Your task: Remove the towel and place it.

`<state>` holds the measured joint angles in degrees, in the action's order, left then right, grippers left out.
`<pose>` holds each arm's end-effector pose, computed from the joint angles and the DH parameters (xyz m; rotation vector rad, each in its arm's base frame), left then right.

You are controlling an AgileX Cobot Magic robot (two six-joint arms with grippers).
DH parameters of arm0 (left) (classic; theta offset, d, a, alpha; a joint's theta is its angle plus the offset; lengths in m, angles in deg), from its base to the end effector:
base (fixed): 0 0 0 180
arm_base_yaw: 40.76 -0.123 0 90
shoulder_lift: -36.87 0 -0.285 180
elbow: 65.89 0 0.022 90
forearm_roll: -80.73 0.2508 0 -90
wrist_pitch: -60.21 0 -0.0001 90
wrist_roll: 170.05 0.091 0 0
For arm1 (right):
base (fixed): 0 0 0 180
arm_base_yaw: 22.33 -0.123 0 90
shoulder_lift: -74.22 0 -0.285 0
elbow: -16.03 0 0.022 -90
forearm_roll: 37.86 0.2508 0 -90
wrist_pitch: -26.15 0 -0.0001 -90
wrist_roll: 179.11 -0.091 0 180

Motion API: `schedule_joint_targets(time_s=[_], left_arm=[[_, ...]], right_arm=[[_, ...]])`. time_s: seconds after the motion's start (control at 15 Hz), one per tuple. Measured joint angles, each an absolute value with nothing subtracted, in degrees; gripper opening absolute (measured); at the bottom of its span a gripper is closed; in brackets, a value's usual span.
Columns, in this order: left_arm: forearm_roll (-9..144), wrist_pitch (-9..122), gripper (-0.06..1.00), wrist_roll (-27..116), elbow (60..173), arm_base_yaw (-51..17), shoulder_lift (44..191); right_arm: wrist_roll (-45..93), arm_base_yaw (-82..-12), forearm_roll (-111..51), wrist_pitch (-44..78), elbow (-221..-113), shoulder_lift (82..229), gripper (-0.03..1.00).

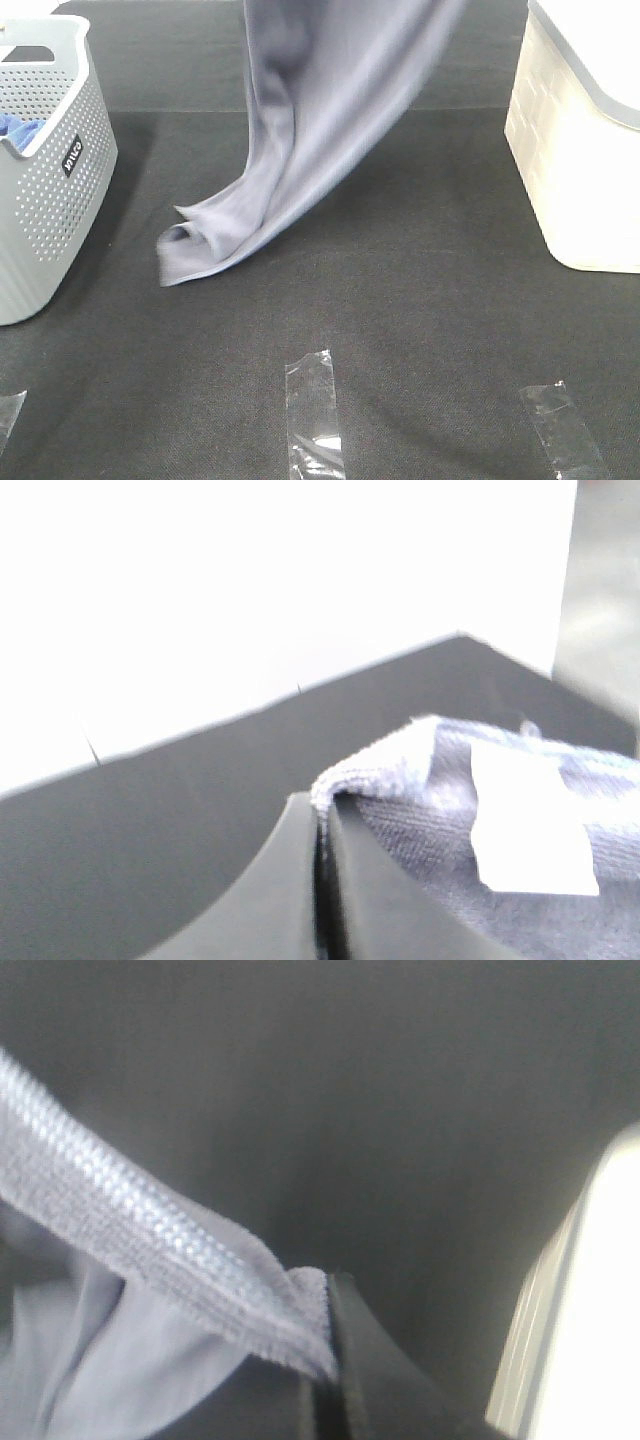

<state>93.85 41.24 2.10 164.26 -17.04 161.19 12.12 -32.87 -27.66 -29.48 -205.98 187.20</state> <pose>0.4482 -0.1896 0.4436 0.3406 1.5848 -0.1980 0.4044 0.0888 0.4347 -0.3870 2.1680 0.2113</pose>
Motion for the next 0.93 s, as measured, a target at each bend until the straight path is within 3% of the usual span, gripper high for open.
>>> schedule_joint_targets(time_s=[0.33,0.53,0.73,0.93], left_arm=[[94.4,65.1,0.0,2.1,166.0,-21.0,161.1],[95.3,73.9,0.0,2.3,166.0,-23.1,162.3],[95.5,69.5,0.0,2.3,166.0,-24.0,165.4],[95.1,55.0,0.0,2.3,166.0,-24.1,167.3]], right_arm=[[15.6,-33.0,-28.8,-5.5,-215.8,188.4,0.0],[15.7,-33.6,-28.3,-1.2,-216.1,188.5,0.0],[15.7,-33.6,-28.2,-5.9,-216.1,190.3,0.0],[15.7,-33.6,-28.6,-15.3,-216.1,192.5,0.0]])
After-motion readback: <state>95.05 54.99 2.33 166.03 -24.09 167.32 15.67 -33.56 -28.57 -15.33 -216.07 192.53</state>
